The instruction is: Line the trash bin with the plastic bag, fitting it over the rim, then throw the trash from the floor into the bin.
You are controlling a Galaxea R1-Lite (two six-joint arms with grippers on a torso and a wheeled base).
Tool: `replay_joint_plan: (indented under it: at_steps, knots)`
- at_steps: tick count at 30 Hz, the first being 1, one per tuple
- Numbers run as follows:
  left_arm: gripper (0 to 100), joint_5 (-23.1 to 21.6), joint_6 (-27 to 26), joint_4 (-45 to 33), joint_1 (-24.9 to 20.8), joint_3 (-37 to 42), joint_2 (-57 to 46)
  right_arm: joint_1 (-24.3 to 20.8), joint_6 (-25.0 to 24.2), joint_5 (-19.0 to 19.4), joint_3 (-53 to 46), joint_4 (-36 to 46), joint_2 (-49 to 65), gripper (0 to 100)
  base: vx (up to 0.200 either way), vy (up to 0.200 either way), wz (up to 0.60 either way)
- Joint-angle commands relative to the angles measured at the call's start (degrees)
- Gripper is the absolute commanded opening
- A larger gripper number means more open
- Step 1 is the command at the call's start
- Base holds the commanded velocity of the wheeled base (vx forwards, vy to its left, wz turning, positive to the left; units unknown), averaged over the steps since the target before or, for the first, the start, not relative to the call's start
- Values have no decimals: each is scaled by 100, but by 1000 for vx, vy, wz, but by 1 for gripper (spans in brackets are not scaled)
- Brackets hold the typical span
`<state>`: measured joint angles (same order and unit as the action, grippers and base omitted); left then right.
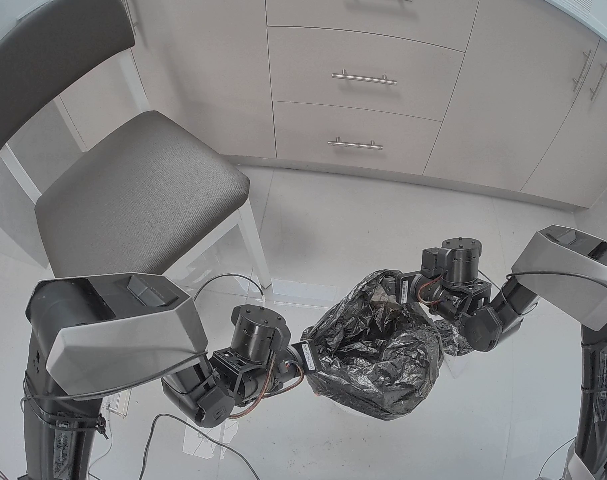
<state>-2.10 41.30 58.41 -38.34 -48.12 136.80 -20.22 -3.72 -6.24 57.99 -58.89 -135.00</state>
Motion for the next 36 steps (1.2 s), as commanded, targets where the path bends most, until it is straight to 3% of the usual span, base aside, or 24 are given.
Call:
replay_joint_plan:
  at_steps: [1,12,19,22,32,33,36]
  knots:
    - [0,104,-377,-286,90,-198,22,10,3,0,221,27,-273,100,0,0,0]
    - [0,280,-527,-251,-86,-163,66,10,-24,9,151,-8,-281,100,0,0,0]
    - [0,289,-562,-242,-481,171,-66,10,-32,9,-51,-35,-202,100,0,0,0]
    - [0,289,-896,-110,-710,417,-66,1,-41,9,-297,-131,-141,100,0,0,0]
    - [0,324,-1230,66,-692,443,66,19,-32,9,-341,-325,-176,100,0,0,0]
    - [0,552,-1450,154,-675,417,145,19,-32,9,-323,-316,-185,100,0,0,0]
    - [0,623,-1458,268,-675,417,233,19,-32,9,-306,-307,-185,100,0,0,0]
